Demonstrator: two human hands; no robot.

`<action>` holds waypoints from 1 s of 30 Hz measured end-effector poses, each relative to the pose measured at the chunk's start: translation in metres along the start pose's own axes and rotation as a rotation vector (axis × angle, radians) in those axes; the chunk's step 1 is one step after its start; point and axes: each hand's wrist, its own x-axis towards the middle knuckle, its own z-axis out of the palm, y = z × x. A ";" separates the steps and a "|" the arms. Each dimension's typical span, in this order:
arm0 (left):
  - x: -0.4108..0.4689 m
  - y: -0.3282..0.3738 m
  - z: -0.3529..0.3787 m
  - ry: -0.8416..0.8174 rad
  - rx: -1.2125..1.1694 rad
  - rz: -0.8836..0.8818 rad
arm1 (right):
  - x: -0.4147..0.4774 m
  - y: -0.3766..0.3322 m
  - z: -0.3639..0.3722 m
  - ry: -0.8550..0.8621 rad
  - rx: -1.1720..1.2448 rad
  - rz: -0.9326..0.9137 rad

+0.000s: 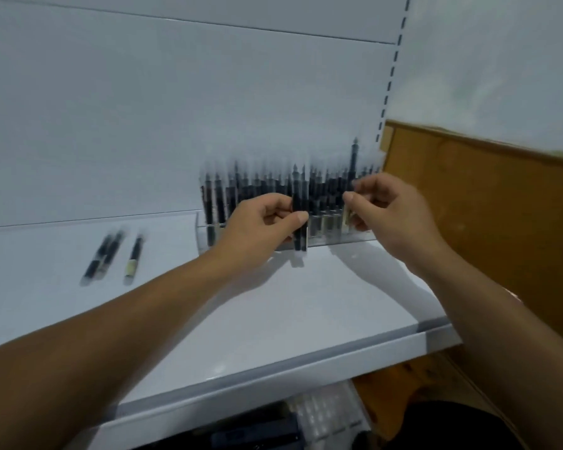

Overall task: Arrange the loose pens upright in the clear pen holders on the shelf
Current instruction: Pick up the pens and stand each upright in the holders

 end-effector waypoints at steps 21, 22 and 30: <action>0.018 -0.025 0.036 -0.043 -0.182 0.099 | 0.053 0.009 0.010 0.031 -0.221 -0.052; 0.018 -0.025 0.037 -0.046 -0.191 0.097 | 0.054 0.008 0.010 0.016 -0.248 -0.054; 0.017 -0.026 0.037 -0.060 -0.178 0.103 | 0.048 0.008 0.018 -0.144 -0.420 0.018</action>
